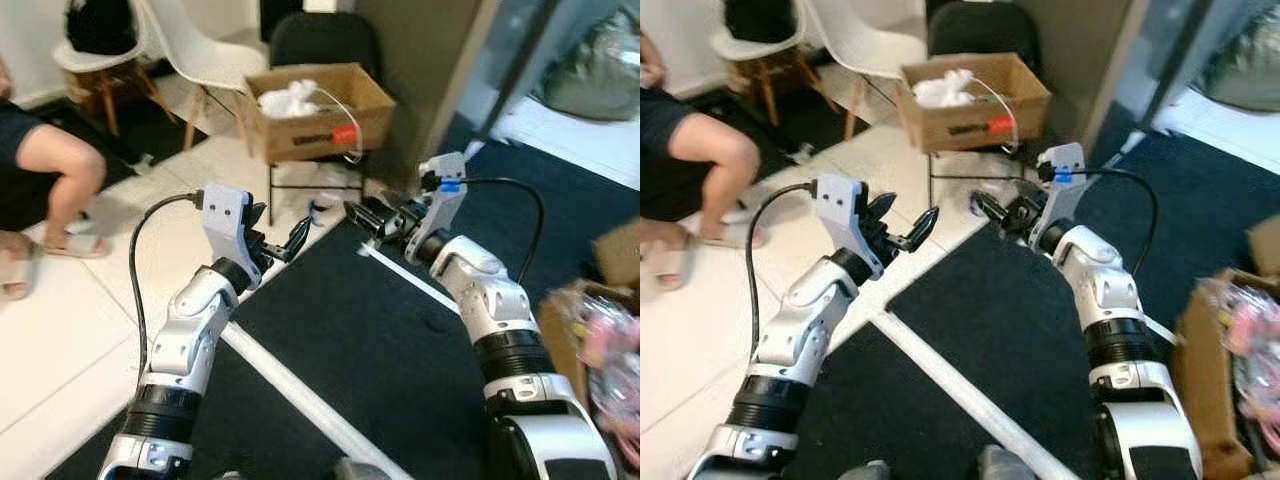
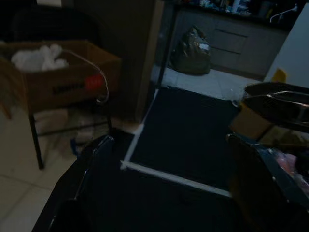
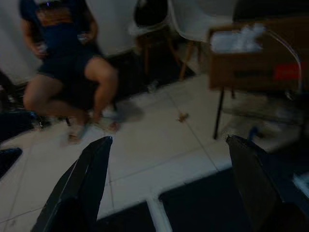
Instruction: Picking trash to rubbish bin
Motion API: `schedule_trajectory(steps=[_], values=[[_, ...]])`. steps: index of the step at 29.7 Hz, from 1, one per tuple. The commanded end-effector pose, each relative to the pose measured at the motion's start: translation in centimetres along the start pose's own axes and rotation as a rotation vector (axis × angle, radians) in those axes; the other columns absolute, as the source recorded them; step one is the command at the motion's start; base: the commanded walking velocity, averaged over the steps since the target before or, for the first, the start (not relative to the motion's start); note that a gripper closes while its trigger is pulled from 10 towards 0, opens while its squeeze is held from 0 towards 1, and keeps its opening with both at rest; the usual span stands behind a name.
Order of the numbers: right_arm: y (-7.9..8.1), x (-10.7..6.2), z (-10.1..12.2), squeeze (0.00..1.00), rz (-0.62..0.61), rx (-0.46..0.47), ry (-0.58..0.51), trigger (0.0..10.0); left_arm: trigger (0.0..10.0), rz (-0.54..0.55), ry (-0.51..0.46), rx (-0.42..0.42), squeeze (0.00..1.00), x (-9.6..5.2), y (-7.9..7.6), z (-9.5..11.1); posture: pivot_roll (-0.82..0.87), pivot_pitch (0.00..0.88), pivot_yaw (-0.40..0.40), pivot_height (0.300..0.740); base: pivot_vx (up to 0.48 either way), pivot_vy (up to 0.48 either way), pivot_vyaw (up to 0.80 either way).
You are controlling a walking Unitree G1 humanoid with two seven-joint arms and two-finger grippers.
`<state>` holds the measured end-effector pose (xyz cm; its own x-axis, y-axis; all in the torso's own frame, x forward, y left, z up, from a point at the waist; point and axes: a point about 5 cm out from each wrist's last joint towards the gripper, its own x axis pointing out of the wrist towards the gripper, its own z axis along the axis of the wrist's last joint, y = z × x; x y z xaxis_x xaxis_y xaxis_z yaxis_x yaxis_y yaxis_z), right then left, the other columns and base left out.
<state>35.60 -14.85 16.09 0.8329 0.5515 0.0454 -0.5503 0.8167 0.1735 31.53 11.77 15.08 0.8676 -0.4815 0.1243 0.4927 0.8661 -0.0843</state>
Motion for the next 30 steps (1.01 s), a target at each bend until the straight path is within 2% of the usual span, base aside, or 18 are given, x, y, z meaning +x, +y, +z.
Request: schedule_trajectory(steps=[1,11,16,17,21,25,30], values=[[0.4,0.2,-0.2,0.00,0.016,-0.007,0.007,10.0,10.0,0.005,0.004,0.008,0.00,-0.1,0.1,-0.1,-0.05,0.000,-0.063,0.740,-0.319,0.000,0.00],[0.8,0.3,-0.3,0.00,0.035,-0.055,0.007,10.0,10.0,-0.004,-0.016,0.020,0.00,0.2,0.1,0.2,-0.05,0.000,-0.071,0.740,-0.316,0.000,0.00],[1.2,0.4,0.9,0.00,0.070,-0.057,-0.049,10.0,10.0,-0.024,-0.075,0.030,0.00,0.5,-0.2,1.1,-0.04,0.000,-0.083,0.740,0.000,0.000,0.00],[1.2,0.5,1.4,0.00,0.082,-0.066,-0.067,10.0,10.0,-0.040,-0.106,0.037,0.00,0.7,-0.7,1.6,-0.04,0.000,-0.082,0.740,0.000,0.000,0.79],[1.2,0.5,1.7,0.00,0.094,-0.074,-0.073,10.0,10.0,-0.054,-0.130,0.041,0.00,0.8,-1.1,1.9,-0.03,0.000,-0.082,0.740,0.000,0.000,0.78],[2.7,0.4,1.0,0.00,0.155,-0.157,-0.056,10.0,10.0,-0.130,-0.204,0.072,0.00,0.9,-2.8,2.9,-0.04,0.000,-0.078,0.740,0.000,0.000,0.78],[3.3,0.4,0.8,0.00,0.176,-0.179,-0.053,10.0,10.0,-0.146,-0.228,0.078,0.00,0.9,-3.2,3.2,-0.04,0.000,-0.078,0.740,0.000,0.000,0.78]])
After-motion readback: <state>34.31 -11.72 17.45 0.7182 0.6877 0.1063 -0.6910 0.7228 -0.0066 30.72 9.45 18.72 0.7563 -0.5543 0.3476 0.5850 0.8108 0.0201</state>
